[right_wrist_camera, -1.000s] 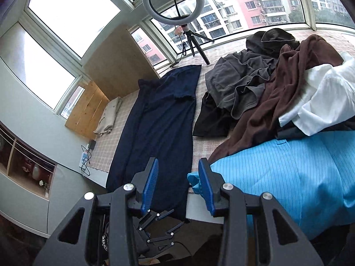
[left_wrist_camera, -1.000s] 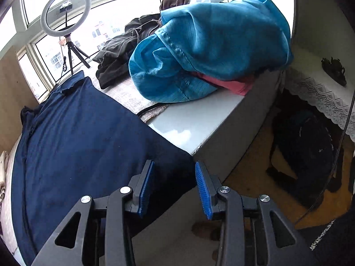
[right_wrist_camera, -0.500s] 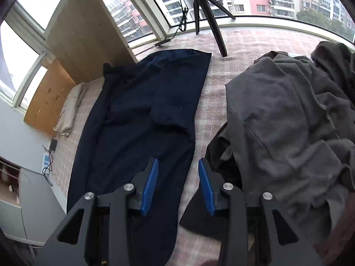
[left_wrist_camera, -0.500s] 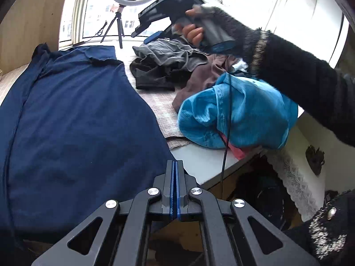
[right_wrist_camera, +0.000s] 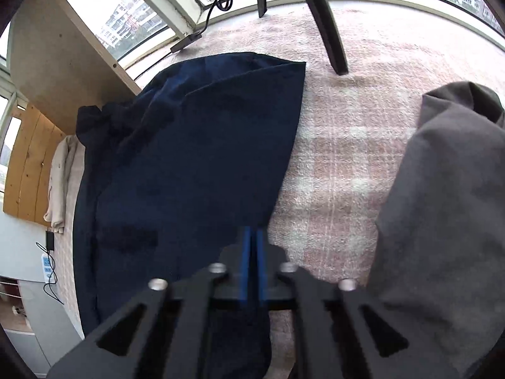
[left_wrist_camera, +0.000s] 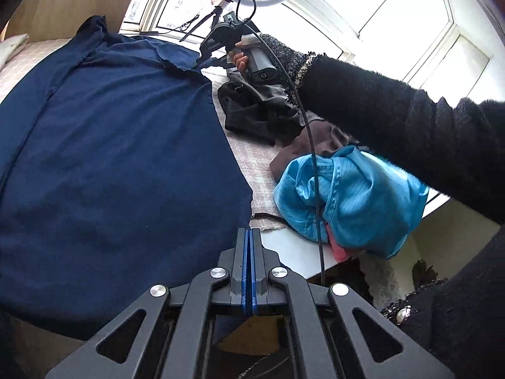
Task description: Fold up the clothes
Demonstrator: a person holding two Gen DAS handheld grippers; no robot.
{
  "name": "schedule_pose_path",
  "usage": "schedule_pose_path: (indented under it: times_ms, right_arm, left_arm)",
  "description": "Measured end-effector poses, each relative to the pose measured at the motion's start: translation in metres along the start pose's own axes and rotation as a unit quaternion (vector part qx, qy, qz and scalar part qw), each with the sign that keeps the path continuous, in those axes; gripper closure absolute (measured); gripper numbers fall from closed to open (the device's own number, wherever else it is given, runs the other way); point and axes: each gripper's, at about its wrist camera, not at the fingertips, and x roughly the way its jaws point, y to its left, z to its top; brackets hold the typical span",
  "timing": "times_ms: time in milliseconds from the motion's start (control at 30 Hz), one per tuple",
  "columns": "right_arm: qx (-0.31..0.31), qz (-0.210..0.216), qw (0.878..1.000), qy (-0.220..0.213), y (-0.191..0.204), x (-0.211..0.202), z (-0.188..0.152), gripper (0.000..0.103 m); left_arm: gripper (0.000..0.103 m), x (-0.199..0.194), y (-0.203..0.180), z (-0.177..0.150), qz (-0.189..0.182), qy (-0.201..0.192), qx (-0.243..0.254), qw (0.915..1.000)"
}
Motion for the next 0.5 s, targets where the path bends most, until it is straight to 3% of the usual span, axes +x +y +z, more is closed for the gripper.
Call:
schedule_pose_path:
  times_ms: [100, 267, 500]
  right_arm:
    - [-0.024, -0.020, 0.999, -0.022, 0.025, -0.022, 0.006, 0.101]
    - [-0.072, -0.039, 0.996, -0.035, 0.088, -0.038, 0.022, 0.101]
    - [-0.135, -0.057, 0.989, -0.010, 0.190, 0.019, 0.029, 0.101]
  left_arm:
    - [0.103, -0.021, 0.010, 0.001, -0.007, -0.029, -0.023, 0.9993]
    - [0.103, -0.066, 0.054, -0.008, 0.020, -0.081, -0.098, 0.9917]
    - [0.103, -0.102, 0.115, -0.042, 0.089, -0.115, -0.184, 0.9721]
